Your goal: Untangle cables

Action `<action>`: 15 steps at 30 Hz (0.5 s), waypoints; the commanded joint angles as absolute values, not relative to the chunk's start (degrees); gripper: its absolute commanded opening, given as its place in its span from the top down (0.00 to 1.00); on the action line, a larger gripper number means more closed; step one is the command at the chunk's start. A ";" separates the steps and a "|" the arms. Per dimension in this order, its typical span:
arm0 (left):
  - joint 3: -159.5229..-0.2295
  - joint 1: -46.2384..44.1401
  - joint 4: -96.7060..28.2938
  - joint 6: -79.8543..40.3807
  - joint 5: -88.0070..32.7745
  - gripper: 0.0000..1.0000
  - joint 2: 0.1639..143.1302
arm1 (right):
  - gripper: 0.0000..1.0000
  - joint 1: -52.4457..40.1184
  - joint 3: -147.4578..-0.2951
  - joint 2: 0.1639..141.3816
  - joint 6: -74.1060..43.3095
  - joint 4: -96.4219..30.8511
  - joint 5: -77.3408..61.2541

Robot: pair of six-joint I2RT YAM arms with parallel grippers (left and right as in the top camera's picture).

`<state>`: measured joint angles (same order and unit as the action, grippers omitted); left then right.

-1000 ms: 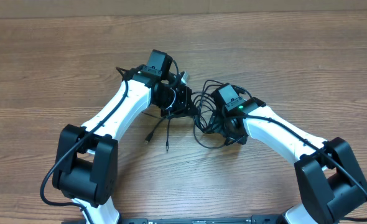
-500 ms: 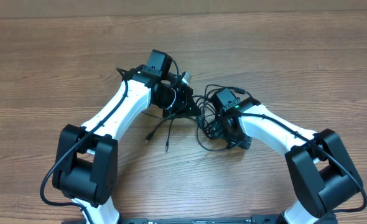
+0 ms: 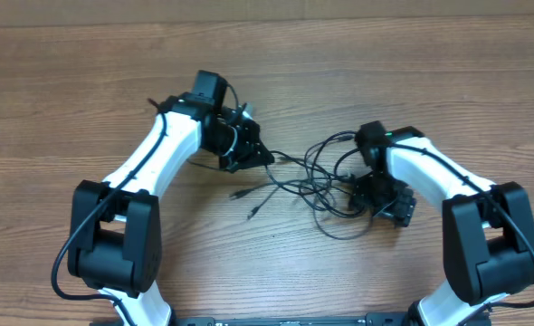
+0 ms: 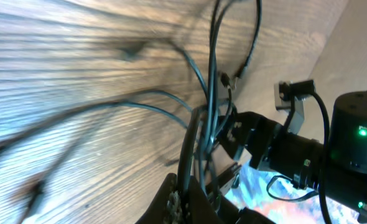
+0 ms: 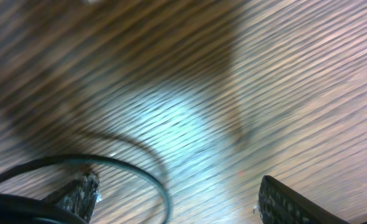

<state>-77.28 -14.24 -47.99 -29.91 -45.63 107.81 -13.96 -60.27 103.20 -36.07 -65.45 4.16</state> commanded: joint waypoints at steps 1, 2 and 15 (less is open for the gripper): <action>-77.36 -11.33 -48.49 -30.48 -42.17 0.96 108.01 | 0.18 -11.33 -60.51 103.68 -32.67 -65.91 4.86; -77.36 -10.68 -48.82 -30.48 -41.12 0.96 108.01 | 0.17 -10.79 -60.51 103.68 -32.67 -65.87 4.86; -77.34 -9.54 -49.91 -30.44 -28.40 0.72 108.01 | 0.22 -12.51 -60.45 103.68 -32.49 -57.60 -12.80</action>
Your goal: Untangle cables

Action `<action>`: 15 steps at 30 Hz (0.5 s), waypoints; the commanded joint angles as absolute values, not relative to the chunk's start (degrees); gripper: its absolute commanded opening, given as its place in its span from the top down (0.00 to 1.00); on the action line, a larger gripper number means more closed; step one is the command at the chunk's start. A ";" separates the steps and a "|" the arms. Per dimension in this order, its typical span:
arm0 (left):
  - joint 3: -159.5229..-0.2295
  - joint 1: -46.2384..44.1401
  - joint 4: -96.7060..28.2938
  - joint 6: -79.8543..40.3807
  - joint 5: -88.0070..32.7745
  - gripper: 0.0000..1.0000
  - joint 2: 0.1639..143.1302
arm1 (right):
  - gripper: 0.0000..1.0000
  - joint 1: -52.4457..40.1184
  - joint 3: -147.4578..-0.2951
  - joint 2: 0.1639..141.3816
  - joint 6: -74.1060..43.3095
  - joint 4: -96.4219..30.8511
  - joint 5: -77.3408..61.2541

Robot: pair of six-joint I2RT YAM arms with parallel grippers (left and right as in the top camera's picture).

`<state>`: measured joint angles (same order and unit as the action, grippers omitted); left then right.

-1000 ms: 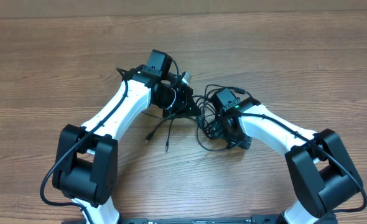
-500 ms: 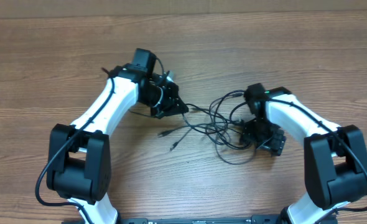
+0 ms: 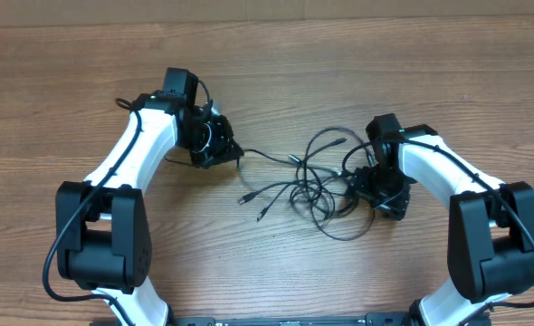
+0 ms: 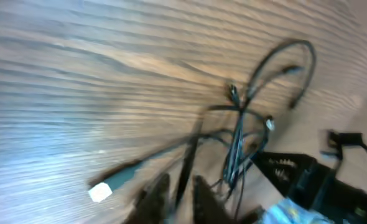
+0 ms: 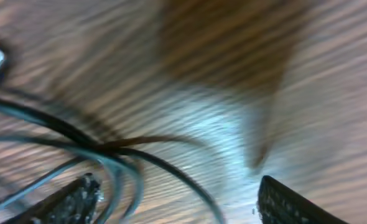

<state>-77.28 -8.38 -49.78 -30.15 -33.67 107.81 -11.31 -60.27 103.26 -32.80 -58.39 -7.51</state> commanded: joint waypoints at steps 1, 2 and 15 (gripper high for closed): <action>-77.34 -10.11 -49.93 -30.46 -27.97 0.63 108.01 | 0.23 -13.04 -60.42 103.68 -32.49 -57.23 -13.26; -77.34 -10.83 -49.91 -30.46 -27.86 0.55 108.01 | 0.23 -13.54 -60.42 103.68 -32.51 -57.04 -13.45; -77.23 -23.99 -60.23 -30.94 -27.44 0.46 108.12 | 0.24 -16.34 -60.38 103.68 -32.69 -56.01 -12.93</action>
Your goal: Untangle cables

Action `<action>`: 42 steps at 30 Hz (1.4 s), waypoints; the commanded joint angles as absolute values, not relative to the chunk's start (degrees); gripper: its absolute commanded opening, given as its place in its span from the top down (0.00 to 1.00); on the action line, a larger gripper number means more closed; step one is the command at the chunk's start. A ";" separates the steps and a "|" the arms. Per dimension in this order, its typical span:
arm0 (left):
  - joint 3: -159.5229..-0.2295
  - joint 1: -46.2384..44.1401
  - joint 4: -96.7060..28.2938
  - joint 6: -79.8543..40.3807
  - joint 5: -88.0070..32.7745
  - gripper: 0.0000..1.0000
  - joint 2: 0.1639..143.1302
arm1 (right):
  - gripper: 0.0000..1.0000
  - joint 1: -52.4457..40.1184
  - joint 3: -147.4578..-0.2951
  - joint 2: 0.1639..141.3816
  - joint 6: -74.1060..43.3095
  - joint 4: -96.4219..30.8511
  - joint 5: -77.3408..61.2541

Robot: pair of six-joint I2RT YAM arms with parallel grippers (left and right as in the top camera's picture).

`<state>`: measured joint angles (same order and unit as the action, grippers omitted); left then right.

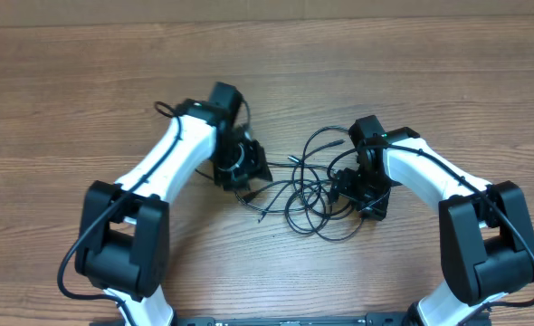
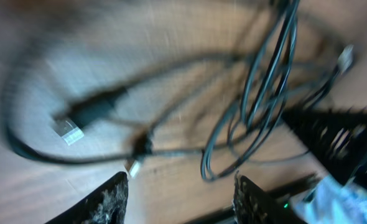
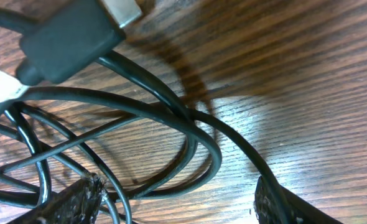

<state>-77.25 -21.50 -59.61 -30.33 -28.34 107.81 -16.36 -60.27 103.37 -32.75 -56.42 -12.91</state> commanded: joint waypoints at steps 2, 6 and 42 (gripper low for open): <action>-76.97 -26.50 -59.57 -32.80 -26.24 0.45 108.12 | 0.23 -16.34 -60.38 103.68 -32.69 -55.96 -12.95; -76.86 -31.73 -58.61 -40.86 -19.64 0.42 108.49 | 0.23 -16.40 -60.34 103.68 -32.47 -55.96 -12.93; -76.66 -39.72 -55.09 -59.99 -13.34 0.53 112.49 | 0.22 -16.40 -60.07 103.68 -29.87 -54.87 -9.91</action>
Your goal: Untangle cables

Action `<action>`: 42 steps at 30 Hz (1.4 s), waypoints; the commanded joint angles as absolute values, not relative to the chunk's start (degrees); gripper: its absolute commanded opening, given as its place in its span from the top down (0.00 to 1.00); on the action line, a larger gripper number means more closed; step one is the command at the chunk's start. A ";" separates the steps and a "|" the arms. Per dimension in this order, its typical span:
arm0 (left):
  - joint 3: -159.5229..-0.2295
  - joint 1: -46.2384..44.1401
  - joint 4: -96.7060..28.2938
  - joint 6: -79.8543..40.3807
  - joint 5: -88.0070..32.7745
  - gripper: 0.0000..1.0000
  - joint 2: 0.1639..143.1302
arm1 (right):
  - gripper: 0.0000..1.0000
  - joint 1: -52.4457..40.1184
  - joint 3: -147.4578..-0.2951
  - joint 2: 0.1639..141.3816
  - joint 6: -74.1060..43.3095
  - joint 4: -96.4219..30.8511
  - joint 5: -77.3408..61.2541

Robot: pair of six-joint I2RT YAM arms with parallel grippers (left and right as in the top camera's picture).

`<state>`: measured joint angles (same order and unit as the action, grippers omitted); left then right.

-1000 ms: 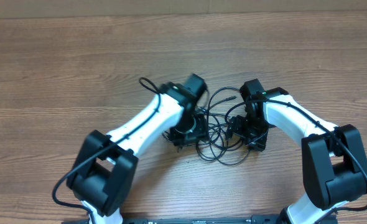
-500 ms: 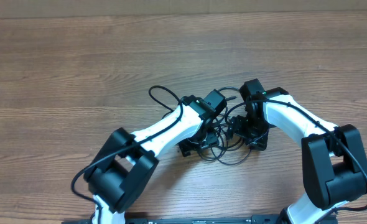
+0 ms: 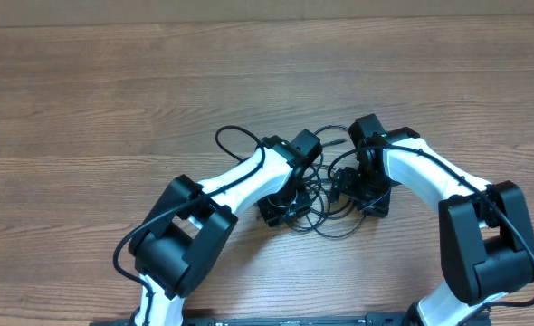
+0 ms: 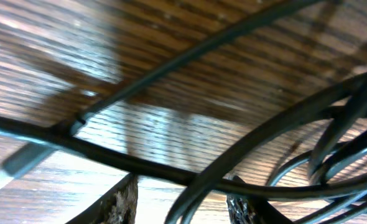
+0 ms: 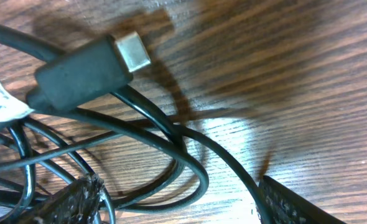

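Observation:
A tangle of thin black cables (image 3: 319, 206) lies at mid-table. My left gripper (image 3: 281, 206) sits low over its left side. In the left wrist view the left gripper (image 4: 183, 210) is open, with several cable strands (image 4: 171, 171) crossing between its fingers (image 4: 122, 204). My right gripper (image 3: 362, 192) is at the tangle's right side. The right wrist view shows the right gripper (image 5: 183, 205) wide open, cable loops (image 5: 190, 168) lying between its fingers (image 5: 78, 198). A black USB-C plug (image 5: 90, 67) with a white label (image 5: 0, 99) lies just ahead of it.
The wooden table (image 3: 86, 100) stretches out on all sides of the tangle. The left arm's own cable loops (image 3: 235, 136) stand up beside its wrist. Both arms meet closely at the tangle.
My left gripper went from the left of the tangle, near the loose plug ends, to directly over the tangle's left side. Those loose ends are now hidden beneath it. The right gripper barely moved.
First my left gripper was shut on a cable at the tangle's left edge. Then it was farther left with a strand stretched out behind it. Later it stood open near the loose plugs, now over the tangle. My right gripper stayed open at the right side throughout.

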<state>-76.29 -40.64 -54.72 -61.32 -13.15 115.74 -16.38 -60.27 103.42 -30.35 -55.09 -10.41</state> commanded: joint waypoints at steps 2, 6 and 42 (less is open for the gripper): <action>-76.66 -39.33 -55.22 -59.99 -13.58 0.52 111.07 | 0.21 -16.40 -60.07 103.68 -29.87 -54.81 -9.91; -76.66 -38.89 -54.96 -60.31 -13.54 0.48 108.79 | 0.21 -16.40 -60.07 103.68 -29.89 -54.46 -9.91; -65.04 -40.64 -43.57 -78.59 -9.45 0.51 108.75 | 0.21 -16.40 -60.05 103.68 -29.45 -54.35 -9.91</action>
<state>-67.29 -39.77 -43.44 -76.82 -10.85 109.40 -16.38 -60.27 103.42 -29.93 -54.19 -10.24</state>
